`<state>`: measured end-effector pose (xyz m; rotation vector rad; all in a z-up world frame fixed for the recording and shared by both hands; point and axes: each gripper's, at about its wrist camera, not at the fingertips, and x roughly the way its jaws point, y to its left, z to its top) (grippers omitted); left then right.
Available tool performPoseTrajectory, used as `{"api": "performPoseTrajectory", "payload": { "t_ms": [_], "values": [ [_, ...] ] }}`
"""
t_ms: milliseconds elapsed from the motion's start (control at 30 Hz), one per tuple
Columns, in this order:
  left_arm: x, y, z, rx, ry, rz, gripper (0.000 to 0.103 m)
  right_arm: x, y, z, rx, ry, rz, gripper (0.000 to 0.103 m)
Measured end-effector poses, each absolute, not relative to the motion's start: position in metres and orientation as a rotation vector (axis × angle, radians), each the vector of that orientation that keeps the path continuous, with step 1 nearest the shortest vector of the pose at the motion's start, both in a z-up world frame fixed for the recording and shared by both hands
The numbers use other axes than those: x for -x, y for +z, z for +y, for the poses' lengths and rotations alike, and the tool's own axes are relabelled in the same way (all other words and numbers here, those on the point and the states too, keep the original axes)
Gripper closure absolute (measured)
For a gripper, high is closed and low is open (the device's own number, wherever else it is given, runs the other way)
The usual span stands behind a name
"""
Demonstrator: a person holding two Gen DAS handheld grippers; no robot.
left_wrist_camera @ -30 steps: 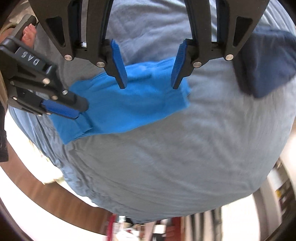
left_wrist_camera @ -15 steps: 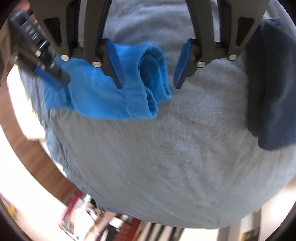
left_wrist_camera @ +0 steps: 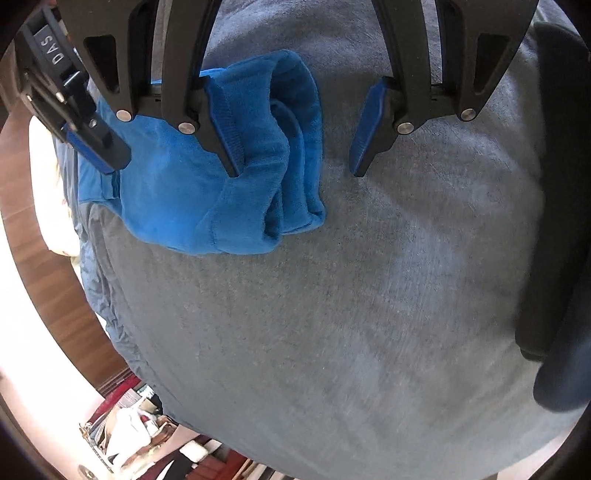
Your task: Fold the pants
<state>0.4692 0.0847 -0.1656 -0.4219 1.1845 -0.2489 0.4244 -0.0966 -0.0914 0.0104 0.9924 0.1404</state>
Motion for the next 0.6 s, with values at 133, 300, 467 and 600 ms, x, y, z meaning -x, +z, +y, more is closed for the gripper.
{"api": "performPoseTrajectory", "payload": {
  "t_ms": [133,300,467,600],
  "values": [
    [-0.469,-0.165,0.080,0.420,-0.288,1.186,0.058,-0.423,-0.100,-0.095,-0.003,0.143,1.018,0.074],
    [-0.475,-0.172,0.082,0.451,-0.316,1.200,0.060,-0.423,-0.104,-0.097,-0.011,0.136,1.031,0.074],
    [-0.481,-0.186,0.089,0.519,-0.338,1.217,0.055,-0.423,-0.106,-0.095,-0.014,0.132,1.034,0.074],
    [-0.480,-0.192,0.089,0.527,-0.341,1.212,0.055,-0.423,-0.108,-0.094,-0.015,0.126,1.042,0.074]
  ]
}}
